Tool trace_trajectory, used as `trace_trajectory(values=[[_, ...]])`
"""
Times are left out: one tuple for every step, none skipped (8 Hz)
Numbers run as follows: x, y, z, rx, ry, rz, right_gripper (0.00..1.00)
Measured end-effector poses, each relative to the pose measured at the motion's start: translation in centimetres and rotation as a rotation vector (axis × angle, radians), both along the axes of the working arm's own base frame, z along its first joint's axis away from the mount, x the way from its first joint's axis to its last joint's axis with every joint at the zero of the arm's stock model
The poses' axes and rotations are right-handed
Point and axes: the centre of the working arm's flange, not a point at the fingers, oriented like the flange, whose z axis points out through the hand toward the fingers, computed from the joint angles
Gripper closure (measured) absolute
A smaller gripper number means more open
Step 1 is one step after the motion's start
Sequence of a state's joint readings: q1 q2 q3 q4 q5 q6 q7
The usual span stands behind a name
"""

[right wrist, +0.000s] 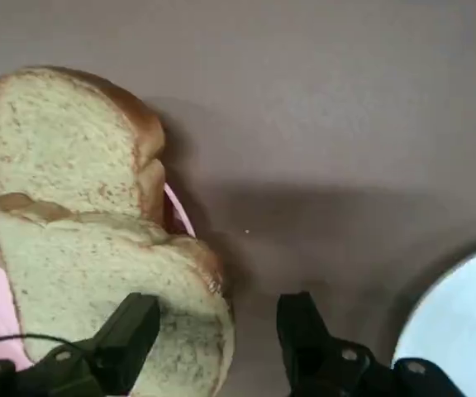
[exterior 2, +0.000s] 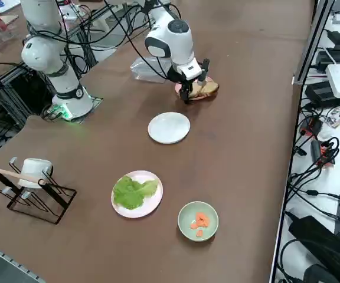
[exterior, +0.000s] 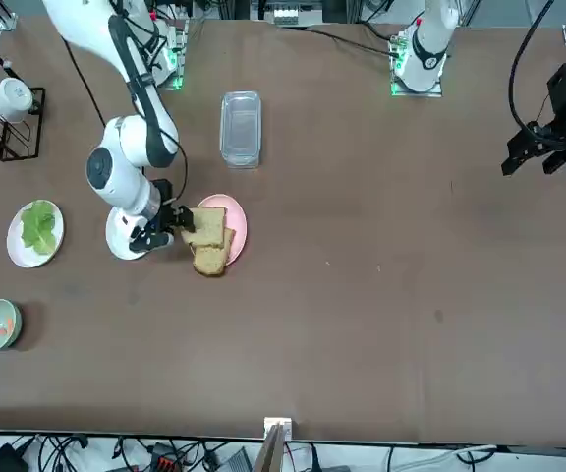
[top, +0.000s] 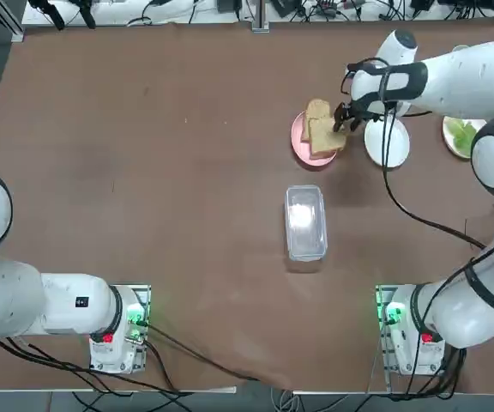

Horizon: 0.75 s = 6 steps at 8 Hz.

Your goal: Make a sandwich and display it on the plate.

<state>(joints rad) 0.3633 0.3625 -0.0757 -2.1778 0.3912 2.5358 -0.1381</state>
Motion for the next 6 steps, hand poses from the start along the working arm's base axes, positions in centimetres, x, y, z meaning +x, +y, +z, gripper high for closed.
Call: trace_trajectory(values=[[0.12, 0.18, 0.16, 0.004, 0.014, 0.004, 0.12], [0.22, 0.30, 0.29, 0.016, 0.024, -0.005, 0.13], [0.27, 0.38, 0.20, 0.032, 0.031, -0.023, 0.13], [0.33, 0.51, -0.02, 0.041, 0.036, -0.030, 0.13], [0.31, 0.62, -0.29, 0.041, 0.041, -0.032, 0.14], [0.31, 0.63, -0.49, 0.041, 0.044, -0.032, 0.15]])
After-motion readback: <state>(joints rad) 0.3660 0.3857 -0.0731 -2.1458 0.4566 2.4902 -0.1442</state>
